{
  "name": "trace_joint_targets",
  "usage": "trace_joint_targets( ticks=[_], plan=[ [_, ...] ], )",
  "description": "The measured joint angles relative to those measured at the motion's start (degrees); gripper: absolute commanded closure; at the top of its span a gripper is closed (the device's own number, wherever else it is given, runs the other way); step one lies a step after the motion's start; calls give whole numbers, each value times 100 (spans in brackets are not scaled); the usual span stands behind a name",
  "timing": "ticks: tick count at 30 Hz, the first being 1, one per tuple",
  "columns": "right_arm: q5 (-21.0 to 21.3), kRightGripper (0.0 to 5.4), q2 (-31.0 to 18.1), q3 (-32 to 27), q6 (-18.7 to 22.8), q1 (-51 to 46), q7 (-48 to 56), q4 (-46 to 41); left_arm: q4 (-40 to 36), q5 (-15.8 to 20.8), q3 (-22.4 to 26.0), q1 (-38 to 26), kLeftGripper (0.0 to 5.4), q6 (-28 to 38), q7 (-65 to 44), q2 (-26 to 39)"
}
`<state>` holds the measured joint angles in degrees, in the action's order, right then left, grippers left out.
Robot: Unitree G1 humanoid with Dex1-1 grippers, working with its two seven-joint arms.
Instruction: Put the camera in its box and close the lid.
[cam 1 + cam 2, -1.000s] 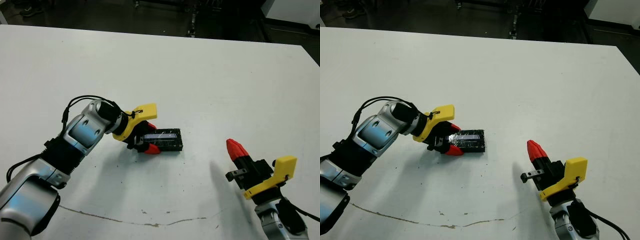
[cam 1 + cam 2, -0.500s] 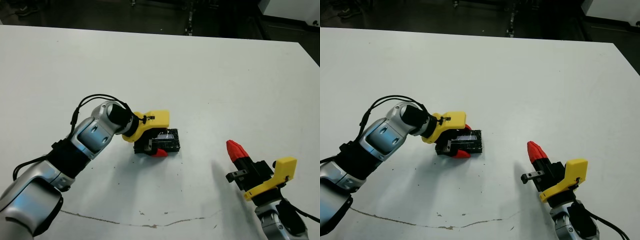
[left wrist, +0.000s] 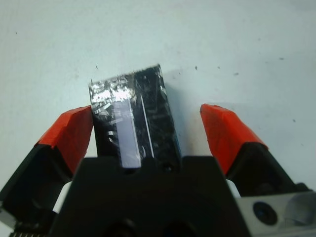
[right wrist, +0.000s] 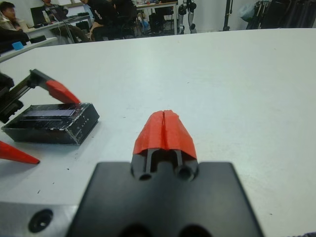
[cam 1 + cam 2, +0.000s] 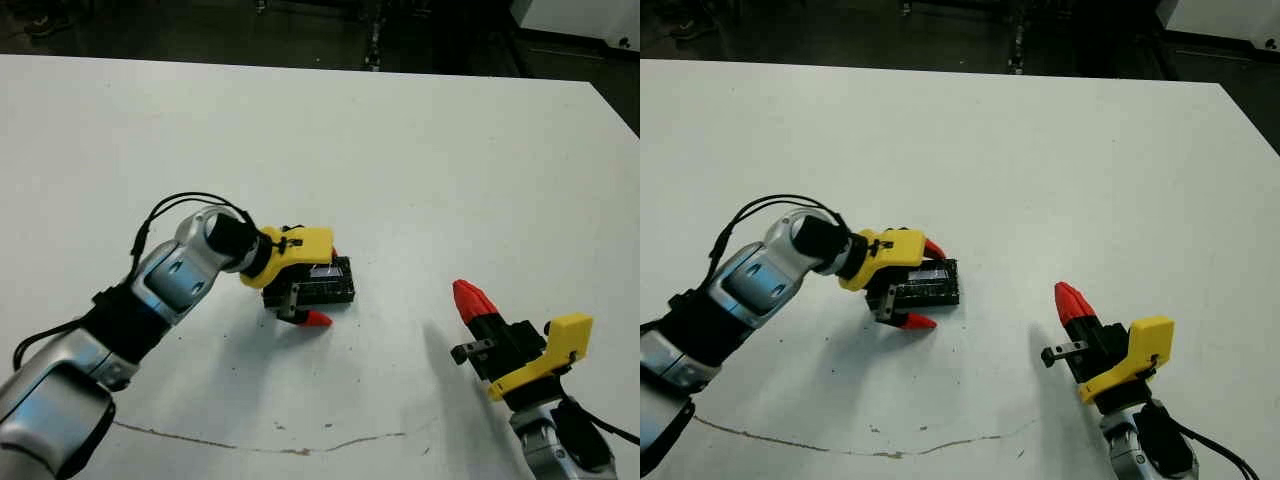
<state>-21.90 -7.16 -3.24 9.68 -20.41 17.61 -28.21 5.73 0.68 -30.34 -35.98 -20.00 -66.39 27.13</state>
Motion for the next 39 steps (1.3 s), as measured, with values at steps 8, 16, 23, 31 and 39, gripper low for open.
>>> trace_joint_targets(
  ticks=[8, 16, 23, 31, 39],
  plan=[
    [13, 540, 0, 4, 0, 41, 36, 2, -306, 136, 555, 528, 1, 78, 125, 512],
    [27, 540, -3, 5, 0, 48, 36, -1, -320, 487, 1252, 1031, 1, -89, 224, 1011],
    [9, 540, -2, 10, -1, 41, 45, 0, -254, 849, 1780, 1435, 1, -89, 265, 1179],
    [5, 540, -1, 10, 0, 23, 50, 0, -309, 1224, 2590, 1653, 1, -251, 180, 1738],
    [15, 540, 24, 80, 0, -10, 22, -17, -1731, 2505, 4001, 1758, 102, -1358, 1200, 1392]
  ],
)
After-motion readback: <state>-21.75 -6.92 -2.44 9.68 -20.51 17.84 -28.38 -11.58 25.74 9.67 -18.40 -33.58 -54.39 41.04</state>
